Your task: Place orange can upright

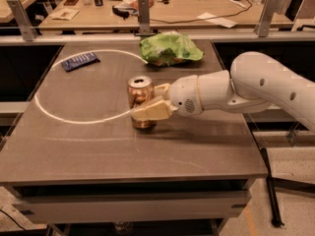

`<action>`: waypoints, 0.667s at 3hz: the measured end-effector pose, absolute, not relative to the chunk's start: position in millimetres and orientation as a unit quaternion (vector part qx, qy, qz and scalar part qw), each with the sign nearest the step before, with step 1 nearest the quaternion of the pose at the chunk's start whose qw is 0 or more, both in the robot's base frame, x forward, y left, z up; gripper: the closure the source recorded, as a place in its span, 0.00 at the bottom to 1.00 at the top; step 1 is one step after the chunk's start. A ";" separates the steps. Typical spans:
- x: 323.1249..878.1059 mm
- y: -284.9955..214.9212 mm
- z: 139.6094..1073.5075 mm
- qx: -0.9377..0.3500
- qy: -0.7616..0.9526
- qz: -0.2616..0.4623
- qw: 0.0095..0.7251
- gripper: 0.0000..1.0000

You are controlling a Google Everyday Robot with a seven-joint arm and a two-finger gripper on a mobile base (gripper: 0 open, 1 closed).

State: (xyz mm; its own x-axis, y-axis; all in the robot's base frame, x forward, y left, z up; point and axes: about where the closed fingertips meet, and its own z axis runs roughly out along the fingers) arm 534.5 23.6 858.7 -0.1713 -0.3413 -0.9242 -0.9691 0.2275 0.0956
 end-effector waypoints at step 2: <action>523.6 12.8 857.8 -0.496 0.667 0.368 0.417 0.00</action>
Offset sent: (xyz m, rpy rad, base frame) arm -0.0231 -0.0301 -0.0034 -0.0369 -0.0313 -0.0319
